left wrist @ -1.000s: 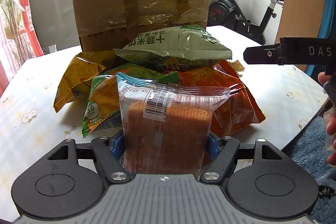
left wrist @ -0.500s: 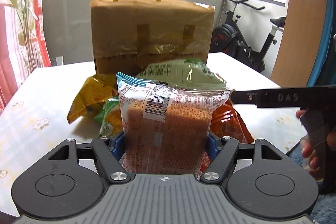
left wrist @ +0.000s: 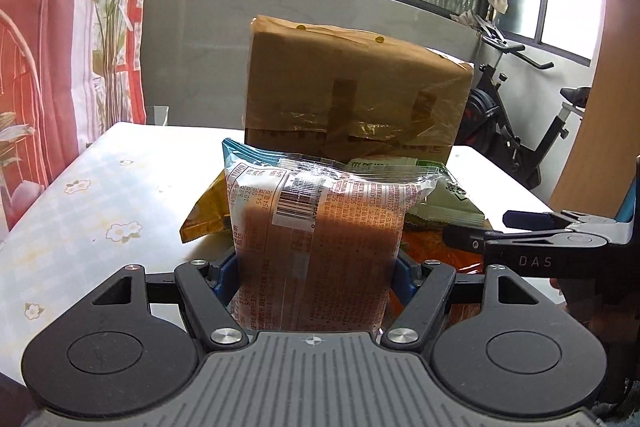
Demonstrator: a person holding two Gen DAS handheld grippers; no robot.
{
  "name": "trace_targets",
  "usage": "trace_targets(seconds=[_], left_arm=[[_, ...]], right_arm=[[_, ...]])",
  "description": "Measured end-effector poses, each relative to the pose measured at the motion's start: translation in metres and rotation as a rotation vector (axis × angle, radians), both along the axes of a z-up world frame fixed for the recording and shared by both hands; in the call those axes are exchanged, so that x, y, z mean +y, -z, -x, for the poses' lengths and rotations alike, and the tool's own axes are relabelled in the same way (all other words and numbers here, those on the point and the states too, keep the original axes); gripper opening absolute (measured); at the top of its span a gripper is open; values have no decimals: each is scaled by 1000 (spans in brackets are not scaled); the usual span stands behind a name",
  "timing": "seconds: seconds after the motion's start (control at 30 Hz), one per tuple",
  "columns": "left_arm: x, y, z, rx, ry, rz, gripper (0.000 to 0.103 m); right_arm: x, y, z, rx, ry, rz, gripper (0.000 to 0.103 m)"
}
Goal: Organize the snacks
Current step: 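Lift the bread bag with the left tool while the right tool lifts the orange chip bag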
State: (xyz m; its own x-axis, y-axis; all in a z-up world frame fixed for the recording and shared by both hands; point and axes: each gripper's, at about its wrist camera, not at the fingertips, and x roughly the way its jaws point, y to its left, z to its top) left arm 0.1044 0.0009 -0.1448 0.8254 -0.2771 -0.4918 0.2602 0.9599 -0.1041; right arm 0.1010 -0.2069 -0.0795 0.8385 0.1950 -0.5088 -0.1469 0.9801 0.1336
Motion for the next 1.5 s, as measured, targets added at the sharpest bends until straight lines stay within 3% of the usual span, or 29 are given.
trace_targets(seconds=[0.2, 0.33, 0.47, 0.87, 1.17, 1.5], left_arm=[[1, 4, -2, 15, -11, -9, 74], [0, 8, -3, 32, -11, -23, 74], [0, 10, -3, 39, -16, -28, 74], [-3, 11, -6, 54, -19, -44, 74], [0, 10, -4, 58, -35, -34, 74], [3, 7, 3, 42, -43, -19, 74]], right_arm=[[10, 18, -8, 73, -70, -13, 100], [12, 29, -15, 136, -57, -17, 100], [6, 32, -12, 129, -51, -66, 100], [9, 29, -7, 120, -85, -1, 97], [8, 17, 7, 168, -104, 32, 79], [-18, 2, 22, 240, -6, 12, 76]])
